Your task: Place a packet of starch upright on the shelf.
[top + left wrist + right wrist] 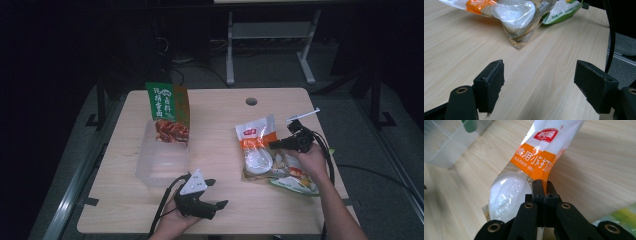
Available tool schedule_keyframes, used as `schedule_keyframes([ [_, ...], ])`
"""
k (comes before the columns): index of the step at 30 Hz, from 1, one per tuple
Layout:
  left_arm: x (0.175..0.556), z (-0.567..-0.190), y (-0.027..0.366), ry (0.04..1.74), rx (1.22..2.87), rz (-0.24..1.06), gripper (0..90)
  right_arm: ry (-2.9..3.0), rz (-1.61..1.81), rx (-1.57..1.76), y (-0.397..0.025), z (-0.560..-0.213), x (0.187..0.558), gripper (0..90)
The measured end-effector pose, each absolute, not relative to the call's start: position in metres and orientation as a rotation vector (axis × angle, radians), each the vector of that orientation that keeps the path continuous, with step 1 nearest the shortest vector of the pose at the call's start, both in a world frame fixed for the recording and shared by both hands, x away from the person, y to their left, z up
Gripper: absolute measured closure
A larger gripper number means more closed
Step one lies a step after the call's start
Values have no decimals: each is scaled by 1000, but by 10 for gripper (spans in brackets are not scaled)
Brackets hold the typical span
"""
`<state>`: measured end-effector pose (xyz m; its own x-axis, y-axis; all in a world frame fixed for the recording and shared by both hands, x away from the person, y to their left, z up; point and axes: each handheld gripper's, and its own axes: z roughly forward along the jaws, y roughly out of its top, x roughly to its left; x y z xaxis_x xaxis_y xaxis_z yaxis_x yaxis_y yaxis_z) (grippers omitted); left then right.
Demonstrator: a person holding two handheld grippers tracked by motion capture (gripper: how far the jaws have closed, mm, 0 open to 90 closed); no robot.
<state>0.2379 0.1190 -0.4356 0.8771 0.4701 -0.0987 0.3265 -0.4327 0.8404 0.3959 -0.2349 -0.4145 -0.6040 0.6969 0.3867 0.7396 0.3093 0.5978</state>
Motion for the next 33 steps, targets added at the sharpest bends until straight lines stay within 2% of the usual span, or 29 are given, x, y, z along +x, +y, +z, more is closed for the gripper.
schedule_keyframes([
  [14, 247, -436, 108, 607, 2021, 131, 234, -2493, -1392, -1283, -241, -401, 361, 897],
  [33, 291, -452, 71, 730, 1925, 2, 234, -2501, -1643, -1125, -251, -395, 311, 898],
])
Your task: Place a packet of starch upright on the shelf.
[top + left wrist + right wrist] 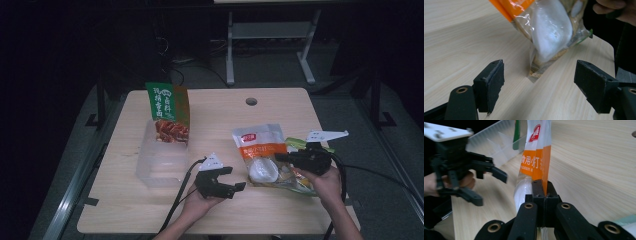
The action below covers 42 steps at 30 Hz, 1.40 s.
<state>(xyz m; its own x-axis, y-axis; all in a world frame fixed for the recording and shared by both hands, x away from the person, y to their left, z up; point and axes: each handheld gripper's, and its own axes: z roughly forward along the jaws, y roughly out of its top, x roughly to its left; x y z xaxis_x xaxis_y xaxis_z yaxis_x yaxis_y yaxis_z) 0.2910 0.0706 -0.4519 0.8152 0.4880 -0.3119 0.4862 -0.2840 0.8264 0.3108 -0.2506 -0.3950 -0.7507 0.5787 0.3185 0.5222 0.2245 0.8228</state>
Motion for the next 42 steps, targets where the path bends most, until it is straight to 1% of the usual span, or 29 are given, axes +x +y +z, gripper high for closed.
schedule_keyframes([
  [11, 303, -458, 56, 753, 1887, -72, 241, 2379, 1662, 1022, -249, -397, 296, 897],
  [12, 306, -459, 55, 751, 1874, -101, 260, 2382, 1667, 1016, -248, -396, 294, 897],
  [13, 306, -459, 55, 751, 1874, -101, 281, 2382, 1667, 1016, -248, -396, 294, 897],
  [14, 307, -459, 54, 749, 1868, -110, 281, 2382, 1671, 1007, -247, -395, 293, 897],
  [16, 309, -460, 55, 736, 1851, -114, 319, 2387, 1674, 992, -244, -395, 292, 897],
  [17, 310, -460, 56, 731, 1842, -121, 374, 2382, 1686, 987, -242, -394, 292, 897],
  [19, 312, -459, 58, 739, 1817, -134, 420, 2384, 1701, 975, -238, -394, 291, 897],
  [21, 312, -458, 59, 727, 1802, -133, 503, 2392, 1709, 960, -233, -394, 292, 897],
  [22, 312, -457, 60, 723, 1800, -125, 566, 2402, 1711, 945, -227, -394, 292, 898],
  [24, 310, -453, 62, 722, 1793, -108, 643, 2412, 1706, 931, -222, -394, 293, 897],
  [25, 310, -451, 64, 718, 1796, -104, 643, 2412, 1706, 931, -222, -394, 293, 897],
  [26, 308, -449, 67, 723, 1787, -103, 716, 2407, 1707, 931, -219, -394, 293, 897],
  [28, 306, -447, 68, 719, 1795, -89, 755, 2404, 1708, 935, -218, -395, 293, 897],
  [29, 305, -446, 69, 720, 1801, -76, 755, 2404, 1708, 935, -218, -395, 293, 897],
  [31, 302, -443, 71, 726, 1802, -54, 822, 2406, 1705, 944, -217, -397, 293, 897],
  [42, 295, -435, 79, 743, 1848, 31, 859, 2459, 1656, 929, -209, -403, 292, 892],
])
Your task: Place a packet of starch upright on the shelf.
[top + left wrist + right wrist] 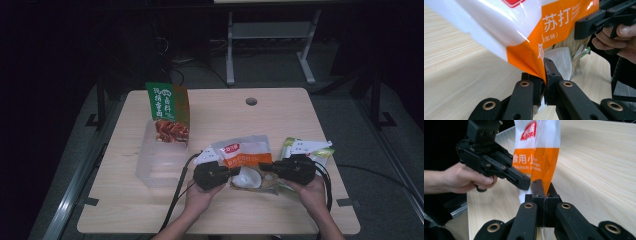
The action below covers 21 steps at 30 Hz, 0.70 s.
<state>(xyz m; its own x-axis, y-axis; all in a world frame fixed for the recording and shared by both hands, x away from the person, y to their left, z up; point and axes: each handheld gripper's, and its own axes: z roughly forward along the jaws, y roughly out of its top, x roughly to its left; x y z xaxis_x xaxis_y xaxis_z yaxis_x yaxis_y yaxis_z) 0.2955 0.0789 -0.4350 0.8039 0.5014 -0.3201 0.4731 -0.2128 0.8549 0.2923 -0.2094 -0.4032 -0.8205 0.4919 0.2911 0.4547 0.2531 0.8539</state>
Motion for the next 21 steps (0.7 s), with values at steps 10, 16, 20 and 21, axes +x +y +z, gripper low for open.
schedule_keyframes([
  [10, 290, -433, 81, 730, 1891, 96, 868, 2541, 1534, 897, -206, -408, 289, 844],
  [16, 289, -433, 81, 721, 1901, 107, 867, 2545, 1543, 870, -205, -404, 290, 771],
  [20, 288, -432, 80, 715, 1911, 116, 867, 2554, 1523, 860, -201, -403, 291, 746],
  [21, 288, -432, 80, 715, 1911, 115, 867, 2557, 1514, 858, -200, -403, 292, 738],
])
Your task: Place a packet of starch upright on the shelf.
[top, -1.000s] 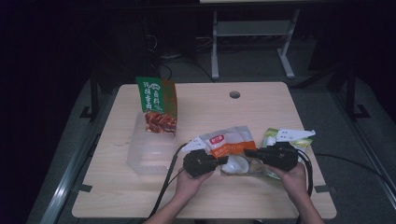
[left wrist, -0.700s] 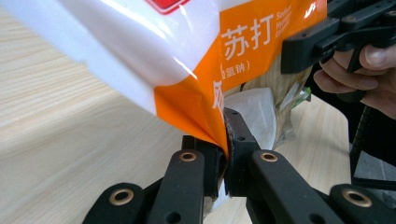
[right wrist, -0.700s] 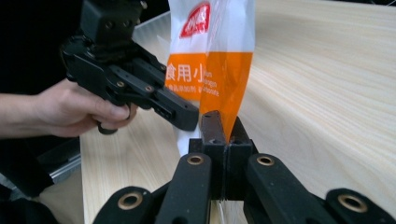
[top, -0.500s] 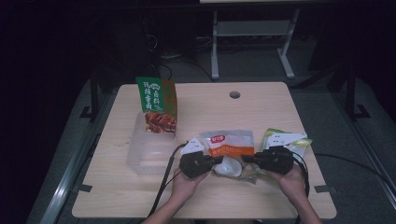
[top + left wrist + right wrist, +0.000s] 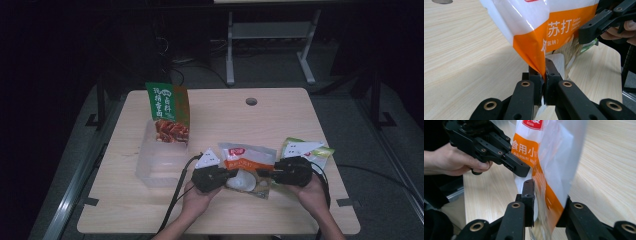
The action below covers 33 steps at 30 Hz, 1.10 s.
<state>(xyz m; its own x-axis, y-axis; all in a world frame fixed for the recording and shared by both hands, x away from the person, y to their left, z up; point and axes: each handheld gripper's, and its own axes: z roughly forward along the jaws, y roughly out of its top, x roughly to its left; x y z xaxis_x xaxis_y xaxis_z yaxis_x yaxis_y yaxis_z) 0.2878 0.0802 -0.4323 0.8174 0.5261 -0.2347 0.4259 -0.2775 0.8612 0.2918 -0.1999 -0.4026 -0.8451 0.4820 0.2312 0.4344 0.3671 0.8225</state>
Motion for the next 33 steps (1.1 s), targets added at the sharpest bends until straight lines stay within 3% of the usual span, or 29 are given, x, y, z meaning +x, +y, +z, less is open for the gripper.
schedule_keyframes([
  [5, 287, -432, 80, 707, 1914, 125, 865, 2581, 1487, 844, -192, -403, 295, 743],
  [10, 287, -432, 81, 698, 1924, 126, 853, 2590, 1463, 835, -187, -404, 296, 827],
  [15, 286, -431, 83, 702, 1933, 141, 758, 2594, 1454, 842, -188, -405, 295, 888],
  [33, 269, -430, 95, 707, 1976, 196, 561, 2566, 1513, 855, -190, -404, 292, 897],
])
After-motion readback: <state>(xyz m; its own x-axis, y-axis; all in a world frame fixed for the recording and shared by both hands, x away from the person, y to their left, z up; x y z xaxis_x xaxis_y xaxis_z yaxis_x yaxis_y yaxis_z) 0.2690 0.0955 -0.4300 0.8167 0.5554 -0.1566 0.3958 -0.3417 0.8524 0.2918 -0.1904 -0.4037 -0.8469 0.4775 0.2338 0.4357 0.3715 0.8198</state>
